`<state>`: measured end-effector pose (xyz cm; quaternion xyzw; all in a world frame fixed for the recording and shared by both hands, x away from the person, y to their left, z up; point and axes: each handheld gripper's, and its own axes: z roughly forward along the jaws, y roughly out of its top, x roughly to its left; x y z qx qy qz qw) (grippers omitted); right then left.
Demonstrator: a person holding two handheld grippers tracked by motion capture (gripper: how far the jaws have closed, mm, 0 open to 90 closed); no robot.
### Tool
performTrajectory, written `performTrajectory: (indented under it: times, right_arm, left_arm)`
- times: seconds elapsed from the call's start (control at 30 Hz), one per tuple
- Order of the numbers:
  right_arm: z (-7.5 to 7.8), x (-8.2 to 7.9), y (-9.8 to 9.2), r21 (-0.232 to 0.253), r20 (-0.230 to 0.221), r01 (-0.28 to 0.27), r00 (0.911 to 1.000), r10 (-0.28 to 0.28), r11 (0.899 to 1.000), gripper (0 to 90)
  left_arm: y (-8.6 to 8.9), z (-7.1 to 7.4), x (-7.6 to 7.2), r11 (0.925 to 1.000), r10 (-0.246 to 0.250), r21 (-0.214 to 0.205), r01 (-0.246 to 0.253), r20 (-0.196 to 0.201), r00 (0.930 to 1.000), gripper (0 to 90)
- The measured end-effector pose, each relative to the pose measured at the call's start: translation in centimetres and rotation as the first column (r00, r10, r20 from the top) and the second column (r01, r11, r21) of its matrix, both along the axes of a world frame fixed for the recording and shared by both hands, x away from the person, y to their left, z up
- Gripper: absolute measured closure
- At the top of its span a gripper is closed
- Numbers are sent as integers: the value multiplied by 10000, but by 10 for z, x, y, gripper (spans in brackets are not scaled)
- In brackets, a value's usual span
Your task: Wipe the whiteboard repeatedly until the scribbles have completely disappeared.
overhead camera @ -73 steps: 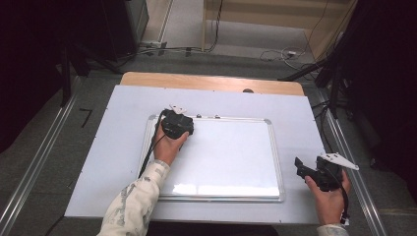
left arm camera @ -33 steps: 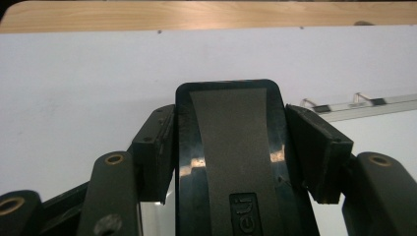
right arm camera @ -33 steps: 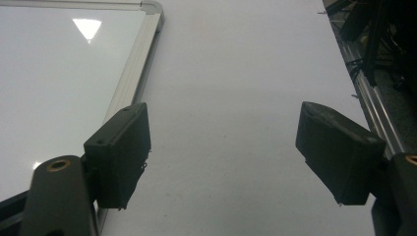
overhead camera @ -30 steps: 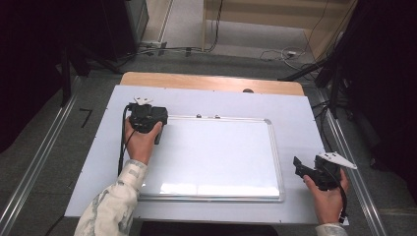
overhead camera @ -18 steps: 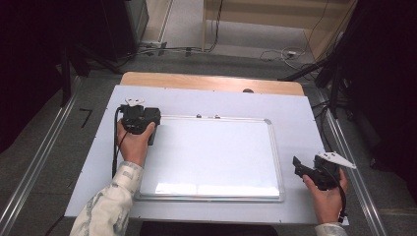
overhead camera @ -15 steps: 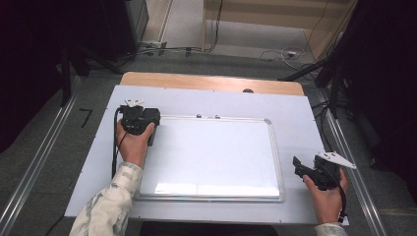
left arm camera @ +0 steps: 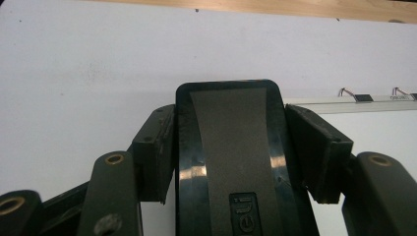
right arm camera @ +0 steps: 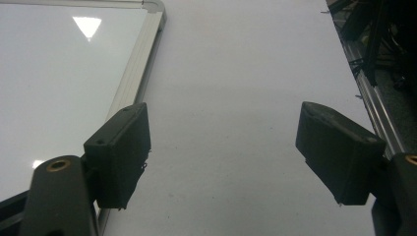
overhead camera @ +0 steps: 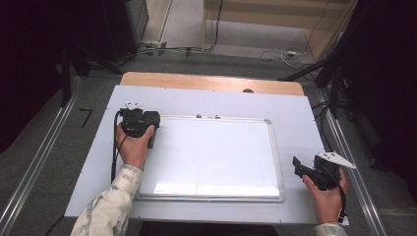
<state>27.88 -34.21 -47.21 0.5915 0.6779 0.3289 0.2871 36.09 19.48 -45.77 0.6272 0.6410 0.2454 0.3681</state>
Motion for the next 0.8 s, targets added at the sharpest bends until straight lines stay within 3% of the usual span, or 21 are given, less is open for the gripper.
performTrajectory:
  times: [0.47,0.8]
  right_arm:
    - [0,0,0,6,-6,-7,10000,7,10000,194]
    - [-1,1,1,31,-43,-17,10000,17,10000,194]
  left_arm:
    - [-10,-15,11,9999,68,-83,-70,-331,9994,403]
    - [-14,-19,15,9997,240,-34,-241,-312,9992,403]
